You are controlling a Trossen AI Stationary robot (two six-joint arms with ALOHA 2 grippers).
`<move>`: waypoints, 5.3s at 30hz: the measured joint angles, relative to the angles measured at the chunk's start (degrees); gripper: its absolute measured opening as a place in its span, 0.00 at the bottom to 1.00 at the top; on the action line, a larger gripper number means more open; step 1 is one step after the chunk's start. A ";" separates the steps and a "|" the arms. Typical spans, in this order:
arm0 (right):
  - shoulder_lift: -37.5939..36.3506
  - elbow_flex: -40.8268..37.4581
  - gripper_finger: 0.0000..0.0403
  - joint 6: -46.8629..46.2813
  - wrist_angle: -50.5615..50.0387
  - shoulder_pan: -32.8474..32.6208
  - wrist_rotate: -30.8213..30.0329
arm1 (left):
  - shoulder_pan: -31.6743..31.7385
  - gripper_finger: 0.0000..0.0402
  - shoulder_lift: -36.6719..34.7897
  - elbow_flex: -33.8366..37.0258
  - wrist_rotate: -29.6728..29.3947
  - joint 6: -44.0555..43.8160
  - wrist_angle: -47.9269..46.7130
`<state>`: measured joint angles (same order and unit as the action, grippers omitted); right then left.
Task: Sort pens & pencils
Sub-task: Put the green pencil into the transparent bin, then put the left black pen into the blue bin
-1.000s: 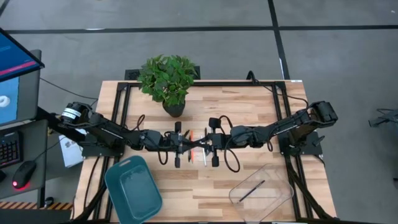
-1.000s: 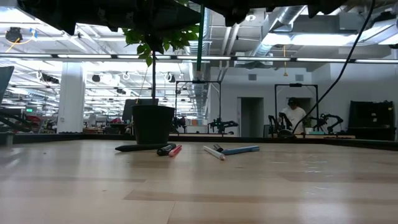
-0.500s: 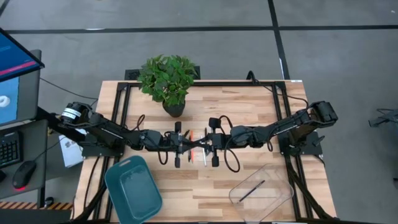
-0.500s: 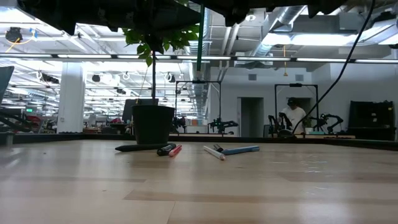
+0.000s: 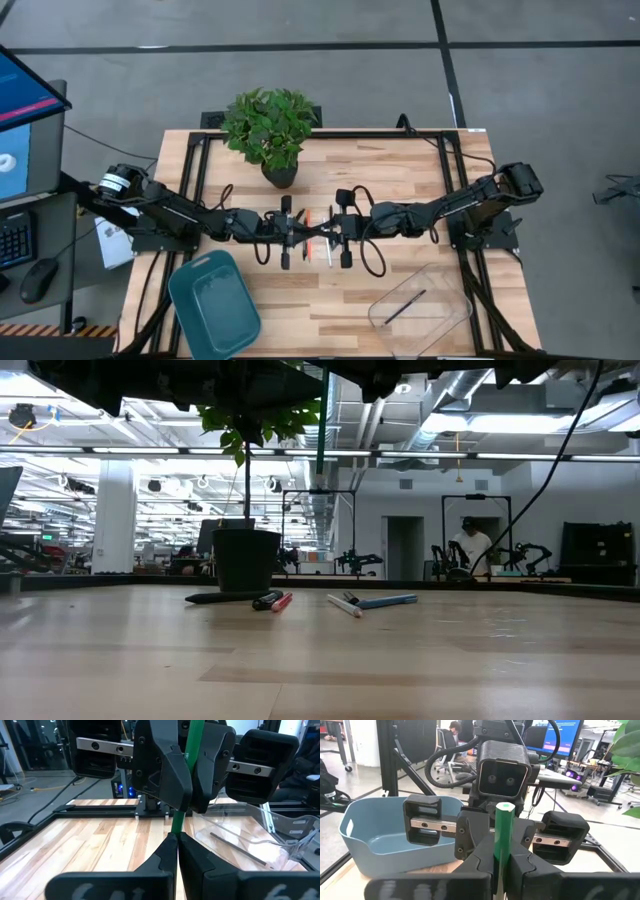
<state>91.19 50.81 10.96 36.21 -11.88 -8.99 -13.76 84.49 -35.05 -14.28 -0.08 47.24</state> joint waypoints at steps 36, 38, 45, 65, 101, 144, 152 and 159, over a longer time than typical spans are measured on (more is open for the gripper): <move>-0.02 -0.02 0.09 0.08 0.14 0.04 -0.22 | -0.09 0.33 0.02 0.00 0.52 -3.42 -2.54; -0.02 -0.02 0.09 0.07 0.07 0.04 -0.18 | -0.09 0.34 0.02 0.00 0.34 -3.98 -3.97; -1.59 0.00 0.08 0.04 -0.13 -0.14 0.11 | -0.06 0.34 0.02 0.00 -2.79 -5.66 -7.60; -11.41 0.00 0.09 -0.72 -10.93 -2.36 0.06 | -0.22 0.34 0.02 0.00 -4.65 -10.97 -18.78; -24.67 0.02 0.12 -14.32 -38.68 -33.09 0.00 | -0.22 0.34 0.00 0.00 -7.66 -14.72 -22.07; -26.07 0.02 0.07 -40.57 -64.49 -43.96 -13.94 | -0.13 0.34 0.00 0.00 -10.57 -16.97 -22.12; -26.07 0.02 0.15 -31.88 -64.48 -38.25 -27.68 | -0.13 0.34 0.00 0.00 -11.82 -17.45 -22.10; -26.07 0.02 0.15 -30.23 -64.50 -23.69 -31.52 | -0.13 0.34 -0.02 0.00 -11.91 -18.76 -22.12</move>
<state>65.12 50.83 -19.27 -28.29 -35.57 -40.52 -13.89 84.47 -35.05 -26.19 -18.83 25.12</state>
